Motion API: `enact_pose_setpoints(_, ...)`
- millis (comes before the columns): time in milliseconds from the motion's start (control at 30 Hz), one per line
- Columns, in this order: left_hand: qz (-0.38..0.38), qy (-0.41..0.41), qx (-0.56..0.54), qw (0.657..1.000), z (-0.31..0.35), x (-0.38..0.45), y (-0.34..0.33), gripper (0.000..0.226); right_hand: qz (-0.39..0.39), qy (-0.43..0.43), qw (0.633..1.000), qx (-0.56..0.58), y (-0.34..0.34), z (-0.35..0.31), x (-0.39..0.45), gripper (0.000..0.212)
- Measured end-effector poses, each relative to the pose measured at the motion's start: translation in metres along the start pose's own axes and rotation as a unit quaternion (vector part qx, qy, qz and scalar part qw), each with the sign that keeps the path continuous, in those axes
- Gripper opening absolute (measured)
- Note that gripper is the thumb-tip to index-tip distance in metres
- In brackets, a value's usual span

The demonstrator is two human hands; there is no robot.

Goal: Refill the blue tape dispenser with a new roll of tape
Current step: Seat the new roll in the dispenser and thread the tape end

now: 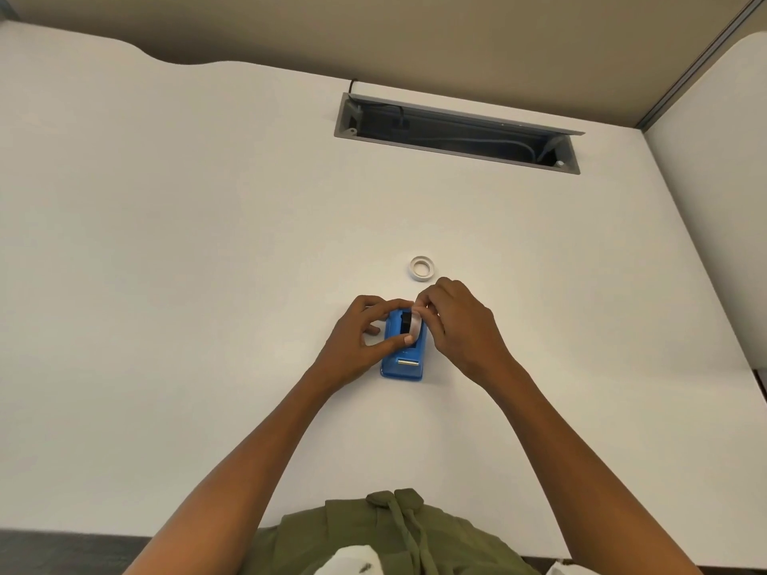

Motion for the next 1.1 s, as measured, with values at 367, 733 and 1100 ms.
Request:
enact_pose_setpoints(367,-0.078,-0.020,0.059,0.995,-0.006,-0.002,0.001,0.096,0.096,0.049,0.990,-0.092,-0.015,-0.009,-0.023,0.001)
enact_pose_setpoints(733,-0.037,-0.001,0.041,0.998,-0.008,-0.005,-0.006,0.109,0.223,0.105,0.959,-0.142,-0.032,-0.005,-0.053,0.007)
enact_pose_setpoints(1100,-0.035,0.011,0.042,0.998,-0.013,-0.004,-0.009,0.109,0.265,0.143,0.931,-0.205,-0.043,-0.005,-0.074,0.018)
Point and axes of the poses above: each hand's wrist, its own x-axis towards the middle knuckle, its own y-axis out of the back of the hand, z = x × y, the point moved 1 cm from there along x, towards the middle knuckle, and after that the axes turned 5 degrees about x, right-handed, at the moved point
